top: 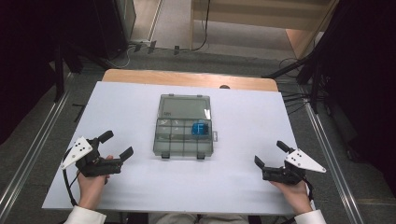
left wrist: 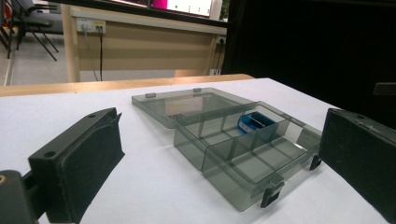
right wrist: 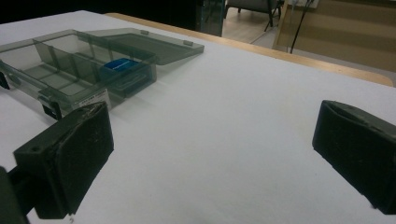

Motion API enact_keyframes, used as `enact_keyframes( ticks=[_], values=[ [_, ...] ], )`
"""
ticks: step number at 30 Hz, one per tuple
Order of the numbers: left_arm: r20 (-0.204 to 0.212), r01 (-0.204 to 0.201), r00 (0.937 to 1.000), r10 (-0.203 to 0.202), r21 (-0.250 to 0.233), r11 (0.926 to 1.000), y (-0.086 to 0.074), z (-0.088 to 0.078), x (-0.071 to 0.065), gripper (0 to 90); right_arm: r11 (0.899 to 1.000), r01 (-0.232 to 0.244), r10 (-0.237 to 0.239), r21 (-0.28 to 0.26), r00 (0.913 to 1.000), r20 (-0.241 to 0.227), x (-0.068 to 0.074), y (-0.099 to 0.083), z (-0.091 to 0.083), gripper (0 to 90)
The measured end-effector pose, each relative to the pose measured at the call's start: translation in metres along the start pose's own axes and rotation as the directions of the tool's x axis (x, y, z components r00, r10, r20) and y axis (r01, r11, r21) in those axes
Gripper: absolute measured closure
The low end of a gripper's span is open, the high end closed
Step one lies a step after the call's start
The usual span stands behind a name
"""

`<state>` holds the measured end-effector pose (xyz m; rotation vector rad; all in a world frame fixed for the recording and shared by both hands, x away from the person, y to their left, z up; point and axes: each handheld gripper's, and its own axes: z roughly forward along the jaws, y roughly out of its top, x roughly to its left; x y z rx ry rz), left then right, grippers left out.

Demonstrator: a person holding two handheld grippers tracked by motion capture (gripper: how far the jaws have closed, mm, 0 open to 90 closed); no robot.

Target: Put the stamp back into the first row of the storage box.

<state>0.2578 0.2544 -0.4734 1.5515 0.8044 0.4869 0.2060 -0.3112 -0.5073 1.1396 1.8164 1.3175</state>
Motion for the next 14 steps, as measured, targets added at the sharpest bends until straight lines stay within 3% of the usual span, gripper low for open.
enact_keyframes(
  ticks=[14],
  values=[
    [0.003, 0.007, 1.0000, -0.007, -0.003, 1.0000, 0.0001, 0.0006, 0.0006, 0.0, 1.000, 0.019, -0.019, 0.018, 0.9998, -0.006, 0.0044, -0.0063, 0.0017, 0.0]
  ],
)
